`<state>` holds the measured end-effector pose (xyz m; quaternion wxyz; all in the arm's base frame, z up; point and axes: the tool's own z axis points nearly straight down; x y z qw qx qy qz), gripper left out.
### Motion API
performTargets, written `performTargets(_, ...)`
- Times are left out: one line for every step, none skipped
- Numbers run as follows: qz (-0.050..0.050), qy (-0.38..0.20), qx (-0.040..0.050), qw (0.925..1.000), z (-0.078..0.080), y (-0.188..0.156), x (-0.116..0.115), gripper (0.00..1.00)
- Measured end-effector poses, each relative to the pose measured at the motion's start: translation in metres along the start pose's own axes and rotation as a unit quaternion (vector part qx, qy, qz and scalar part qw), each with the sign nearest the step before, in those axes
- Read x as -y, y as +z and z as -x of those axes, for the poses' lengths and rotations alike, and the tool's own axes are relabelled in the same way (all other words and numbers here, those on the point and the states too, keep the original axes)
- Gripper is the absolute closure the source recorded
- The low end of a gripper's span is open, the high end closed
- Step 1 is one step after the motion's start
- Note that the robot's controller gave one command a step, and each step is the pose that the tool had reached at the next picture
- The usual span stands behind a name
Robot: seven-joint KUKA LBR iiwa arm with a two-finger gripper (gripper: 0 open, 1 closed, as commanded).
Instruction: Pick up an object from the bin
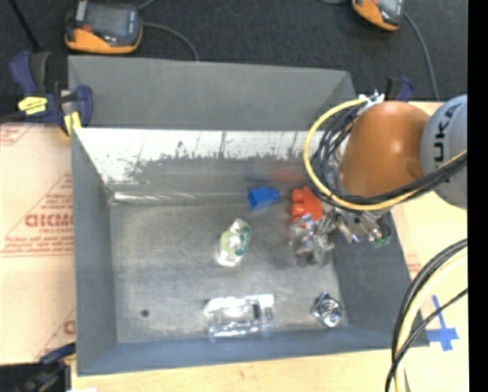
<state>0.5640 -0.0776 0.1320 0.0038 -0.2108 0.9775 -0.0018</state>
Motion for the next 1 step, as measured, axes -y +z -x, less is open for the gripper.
performTargets(-0.001, 0.003, 0.0015, 1.0, 0.0024, -0.0674, 0.0026, 1.0)
